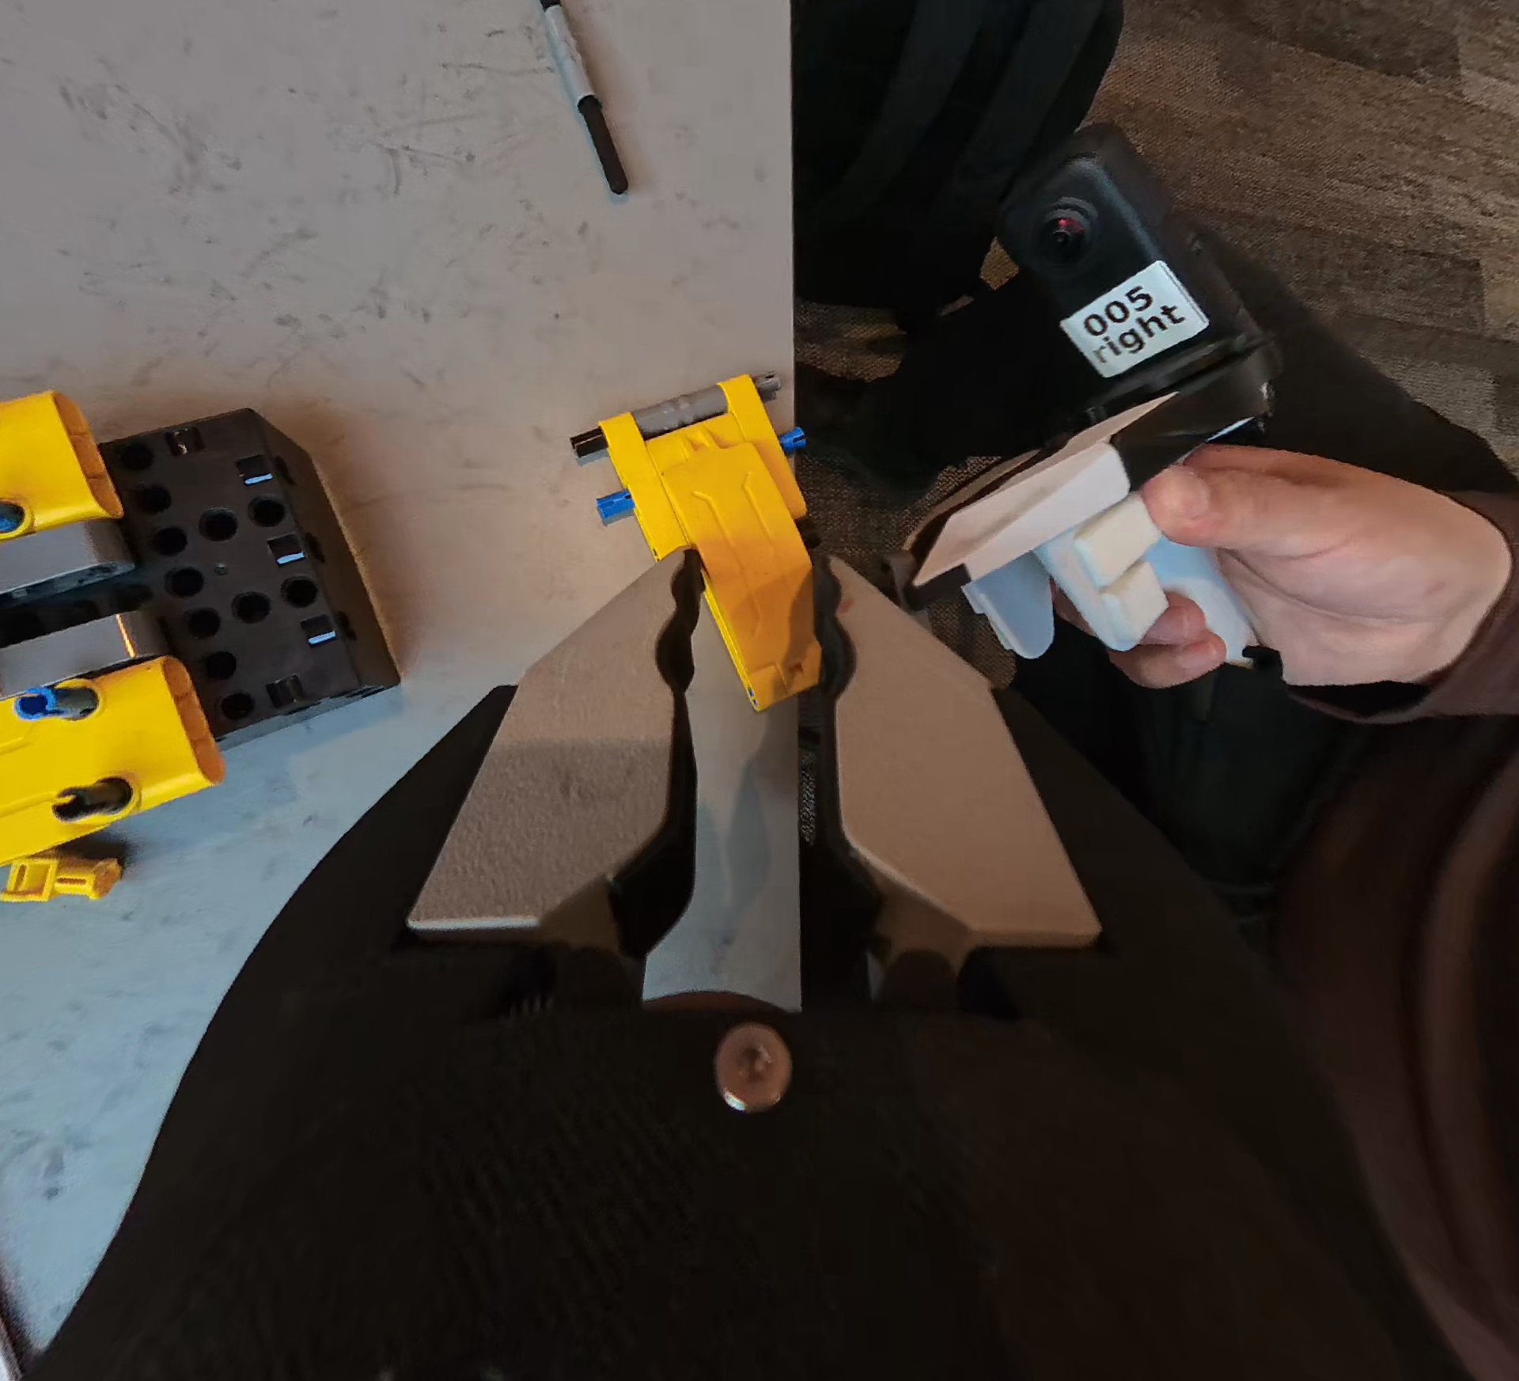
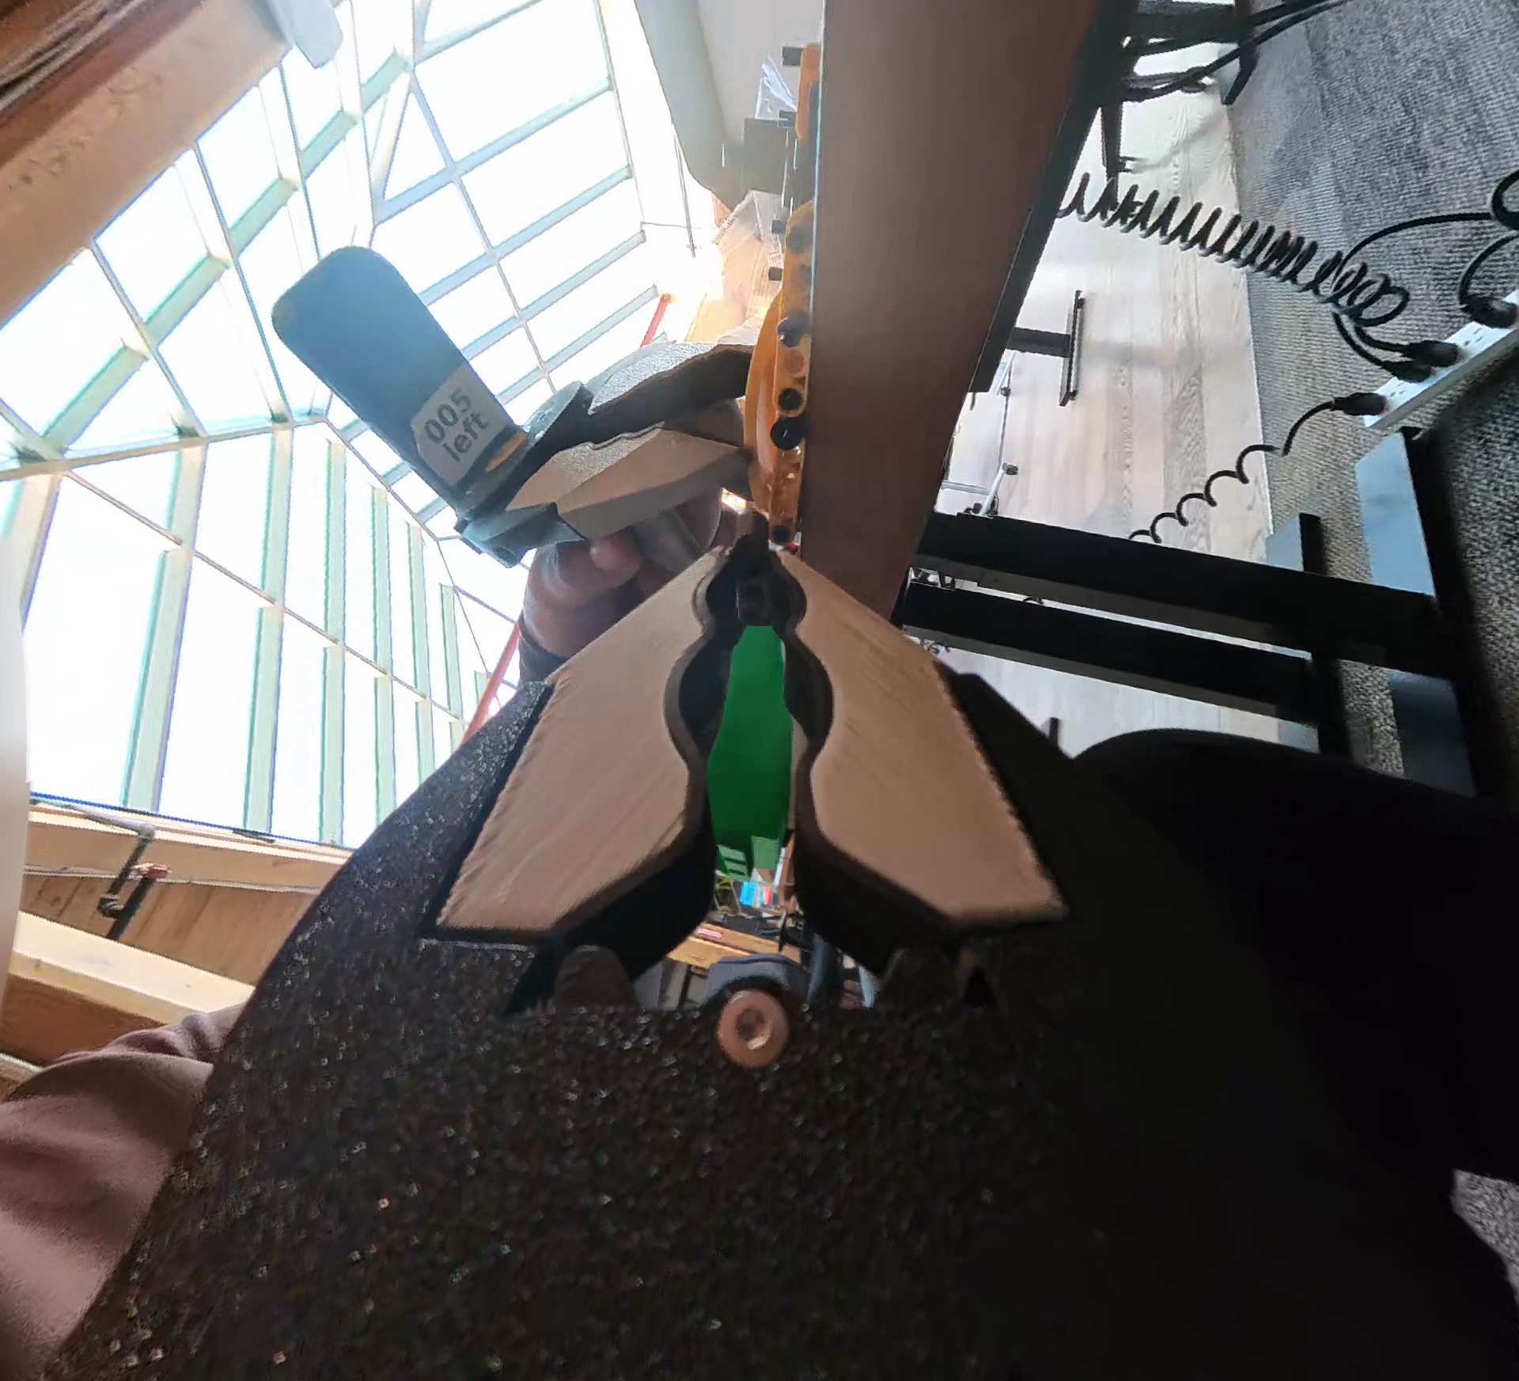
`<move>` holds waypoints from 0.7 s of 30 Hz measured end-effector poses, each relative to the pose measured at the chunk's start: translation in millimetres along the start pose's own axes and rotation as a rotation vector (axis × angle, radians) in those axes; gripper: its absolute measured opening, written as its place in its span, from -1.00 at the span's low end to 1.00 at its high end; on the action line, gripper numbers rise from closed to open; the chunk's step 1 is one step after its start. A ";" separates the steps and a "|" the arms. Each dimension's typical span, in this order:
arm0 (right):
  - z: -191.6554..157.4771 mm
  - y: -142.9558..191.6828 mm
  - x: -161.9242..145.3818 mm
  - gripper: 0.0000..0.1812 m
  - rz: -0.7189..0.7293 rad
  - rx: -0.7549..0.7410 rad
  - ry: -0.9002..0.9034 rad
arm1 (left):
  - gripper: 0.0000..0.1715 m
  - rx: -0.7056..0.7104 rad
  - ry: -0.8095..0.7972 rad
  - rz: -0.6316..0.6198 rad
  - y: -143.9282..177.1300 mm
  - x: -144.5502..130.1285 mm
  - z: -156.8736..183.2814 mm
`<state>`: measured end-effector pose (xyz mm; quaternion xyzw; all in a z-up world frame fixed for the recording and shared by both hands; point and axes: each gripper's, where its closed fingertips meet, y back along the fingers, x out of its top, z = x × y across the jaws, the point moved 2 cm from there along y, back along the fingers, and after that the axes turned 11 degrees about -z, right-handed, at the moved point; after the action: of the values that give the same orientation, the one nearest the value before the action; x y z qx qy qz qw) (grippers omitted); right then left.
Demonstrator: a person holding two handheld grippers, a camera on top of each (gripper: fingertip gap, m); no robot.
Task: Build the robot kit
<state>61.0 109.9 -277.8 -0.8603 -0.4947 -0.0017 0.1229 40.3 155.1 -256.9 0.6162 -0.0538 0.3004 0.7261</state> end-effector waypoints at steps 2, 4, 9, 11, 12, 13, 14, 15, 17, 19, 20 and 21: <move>2.1 0.6 0.7 -0.96 0.013 -0.003 0.015 | -0.71 -0.013 0.003 0.013 0.1 -0.2 -0.3; 1.6 1.0 2.4 -0.94 0.033 0.021 0.007 | -0.71 -0.031 0.000 0.023 0.3 -0.6 -0.7; 1.5 -5.0 2.0 -0.95 0.048 -0.017 0.043 | -0.72 -0.051 -0.019 0.041 0.5 -1.5 -1.3; 1.4 -6.6 2.3 -0.96 0.049 -0.034 0.060 | -0.72 -0.063 -0.016 0.048 0.8 -1.8 -1.5; 1.7 -6.8 3.0 -0.96 0.050 -0.037 0.062 | -0.72 -0.063 -0.016 0.050 1.1 -2.1 -1.6; 1.5 -7.6 3.0 -0.95 0.045 -0.032 0.059 | -0.72 -0.057 -0.016 0.049 1.5 -2.4 -1.9; 2.0 -8.6 2.6 -0.95 0.039 -0.030 0.055 | -0.72 -0.048 -0.013 0.047 2.0 -2.6 -2.3; 2.7 -9.4 2.3 -0.95 0.037 -0.032 0.055 | -0.72 -0.040 -0.011 0.045 2.5 -2.7 -2.8; 4.5 -11.2 0.6 -0.94 0.029 -0.040 0.057 | -0.67 -0.034 -0.004 0.046 3.9 -3.0 -3.3; 6.3 -10.7 1.3 -0.94 0.033 -0.054 0.065 | -0.65 -0.033 0.002 0.033 6.4 -5.2 -4.2; 7.3 -10.0 2.1 -0.94 0.031 -0.064 0.071 | -0.64 -0.025 0.005 0.024 7.7 -6.4 -6.2; 8.1 -8.9 3.2 -0.95 0.032 -0.073 0.076 | -0.62 -0.017 0.007 0.014 8.7 -7.7 -8.4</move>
<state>54.1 118.6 -283.3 -0.8712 -0.4757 -0.0506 0.1103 27.2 160.5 -254.9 0.6087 -0.0580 0.3072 0.7292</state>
